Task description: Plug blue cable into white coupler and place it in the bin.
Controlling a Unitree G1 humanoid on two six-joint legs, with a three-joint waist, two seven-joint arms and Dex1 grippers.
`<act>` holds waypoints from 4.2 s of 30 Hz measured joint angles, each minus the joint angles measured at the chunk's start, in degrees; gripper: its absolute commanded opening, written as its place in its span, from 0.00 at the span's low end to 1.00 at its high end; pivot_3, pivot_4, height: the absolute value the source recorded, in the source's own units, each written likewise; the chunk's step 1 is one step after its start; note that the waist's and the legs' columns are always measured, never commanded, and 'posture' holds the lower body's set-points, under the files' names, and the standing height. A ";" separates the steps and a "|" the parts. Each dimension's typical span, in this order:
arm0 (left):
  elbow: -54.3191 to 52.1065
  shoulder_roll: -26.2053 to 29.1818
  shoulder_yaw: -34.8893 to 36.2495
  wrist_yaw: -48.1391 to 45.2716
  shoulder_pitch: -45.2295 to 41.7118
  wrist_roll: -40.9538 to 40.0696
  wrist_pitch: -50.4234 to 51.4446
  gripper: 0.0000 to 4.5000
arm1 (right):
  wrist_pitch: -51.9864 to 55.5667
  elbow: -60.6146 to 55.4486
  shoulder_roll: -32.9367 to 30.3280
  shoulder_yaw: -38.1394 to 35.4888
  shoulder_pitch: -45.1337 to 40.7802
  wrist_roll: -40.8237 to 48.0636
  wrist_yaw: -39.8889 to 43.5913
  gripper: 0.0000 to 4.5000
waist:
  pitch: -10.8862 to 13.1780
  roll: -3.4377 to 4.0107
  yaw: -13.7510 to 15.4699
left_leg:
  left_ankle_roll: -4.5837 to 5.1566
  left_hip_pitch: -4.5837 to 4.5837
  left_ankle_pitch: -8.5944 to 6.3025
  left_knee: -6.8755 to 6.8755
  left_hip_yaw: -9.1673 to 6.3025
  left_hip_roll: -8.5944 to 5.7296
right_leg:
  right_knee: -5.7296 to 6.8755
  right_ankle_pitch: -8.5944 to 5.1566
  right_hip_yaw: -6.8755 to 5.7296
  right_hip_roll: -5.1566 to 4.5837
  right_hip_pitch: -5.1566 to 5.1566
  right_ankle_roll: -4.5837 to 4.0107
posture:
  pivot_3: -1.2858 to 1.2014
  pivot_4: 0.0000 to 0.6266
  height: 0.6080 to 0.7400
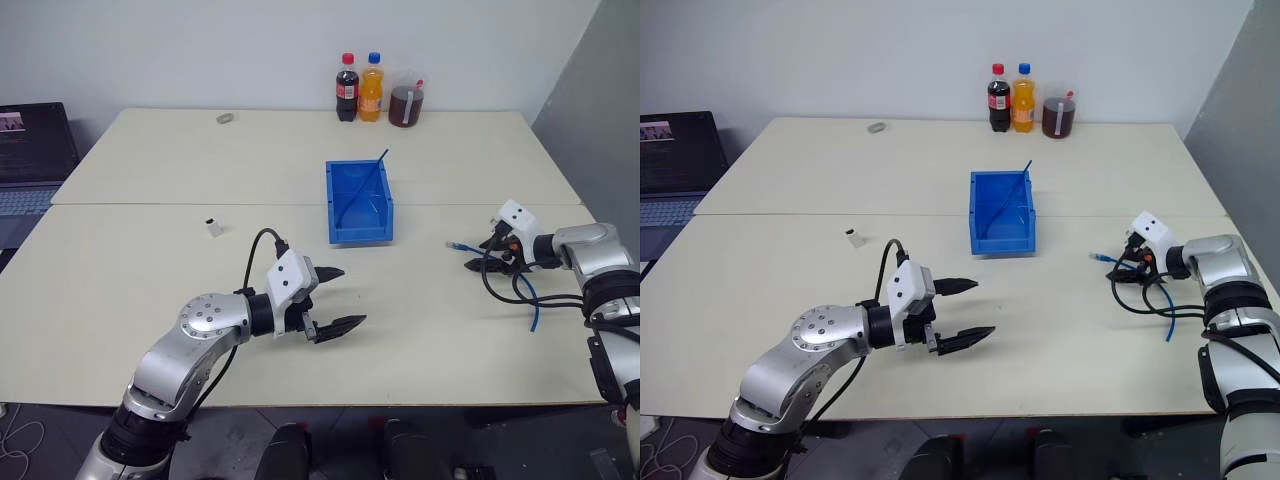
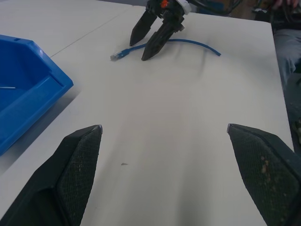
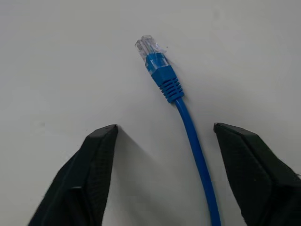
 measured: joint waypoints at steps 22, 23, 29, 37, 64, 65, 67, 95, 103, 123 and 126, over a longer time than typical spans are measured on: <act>0.29 9.74 3.47 -2.64 14.96 2.85 -2.95 1.00 | -1.15 -20.96 5.68 1.62 7.53 -0.54 12.53 0.02 | 0.03 0.07 -1.40 | 0.00 0.03 0.00 -0.10 -0.12 0.13 | 0.10 -0.06 -0.06 0.08 -0.07 -0.11 | 0.52 0.24 1.00; 0.43 10.51 4.85 -2.69 17.10 2.88 -3.73 1.00 | 0.65 -26.45 7.20 2.15 9.73 -0.08 12.56 0.02 | 0.03 0.07 -1.46 | 0.00 0.03 0.00 -0.10 -0.13 0.16 | 0.11 -0.07 -0.06 0.08 -0.08 -0.13 | 0.52 0.24 1.00; 5.95 12.41 12.65 -2.82 22.92 2.98 -7.54 1.00 | 6.22 -42.07 18.67 7.79 11.97 0.48 8.61 0.02 | 0.08 0.15 -1.32 | 0.00 0.05 0.00 -0.09 -0.23 0.15 | 0.14 -0.08 -0.20 0.10 -0.07 -0.14 | 0.52 0.24 1.00; 14.00 12.65 18.88 -3.46 21.32 2.57 -8.84 1.00 | 3.73 -38.45 27.15 15.37 7.78 -3.51 4.24 0.02 | 0.07 0.14 -0.36 | -0.01 0.02 0.00 -0.04 -0.21 0.09 | 0.10 -0.06 -0.20 0.06 -0.08 -0.11 | 0.52 0.24 1.00; 17.94 3.07 8.79 -2.51 10.63 6.43 -11.40 1.00 | 28.84 -79.39 8.18 5.98 26.07 10.31 6.24 0.74 | 0.05 0.09 0.21 | -0.01 0.00 -0.01 -0.04 -0.25 0.06 | 0.11 -0.07 -0.22 0.03 -0.05 -0.10 | 0.52 0.24 1.00; 18.27 2.82 8.38 -2.53 10.16 6.73 -11.52 1.00 | 29.60 -80.70 7.91 5.58 26.23 10.69 5.63 0.74 | 0.05 0.09 0.21 | -0.01 0.00 0.00 -0.03 -0.25 0.06 | 0.11 -0.07 -0.23 0.03 -0.04 -0.08 | 0.52 0.24 1.00; 19.22 2.50 7.26 -2.71 8.98 7.45 -12.27 1.00 | 30.98 -83.13 7.10 4.91 26.49 11.30 3.99 0.74 | 0.04 0.09 0.19 | -0.01 0.02 0.00 -0.01 -0.26 0.06 | 0.10 -0.09 -0.24 0.04 -0.01 0.00 | 0.52 0.24 1.00; 20.08 1.24 5.67 -5.35 9.12 5.60 -13.19 0.06 | 33.23 -87.14 4.17 0.69 32.33 18.43 -8.30 0.75 | 0.00 0.05 0.25 | -0.01 0.01 -0.01 0.00 -0.24 0.04 | 0.03 -0.17 -0.21 0.00 0.04 0.18 | 0.52 0.24 1.00; 12.86 0.29 5.75 -5.40 10.80 -0.75 -4.51 0.06 | 35.99 -89.58 6.45 -2.54 37.02 24.56 -10.93 0.75 | 0.01 0.04 0.27 | -0.01 -0.02 -0.01 0.00 -0.27 0.06 | 0.04 -0.19 -0.24 0.02 0.03 0.22 | 0.52 0.24 1.00; 2.09 -5.38 14.08 4.30 4.92 -28.64 17.51 0.06 | 52.57 -88.71 21.29 -16.88 40.25 48.63 -27.34 0.75 | 0.01 0.01 0.09 | -0.01 0.00 0.00 0.01 -0.25 0.07 | 0.04 -0.17 -0.16 0.12 0.03 0.21 | 0.52 0.24 1.00; 2.03 -5.31 14.06 4.77 4.94 -28.64 17.50 0.06 | 54.88 -87.59 23.17 -18.61 38.71 53.15 -29.27 0.75 | 0.01 0.02 0.03 | 0.00 -0.01 0.00 -0.02 -0.25 0.10 | 0.04 -0.19 -0.16 0.14 0.00 0.18 | 0.52 0.24 1.00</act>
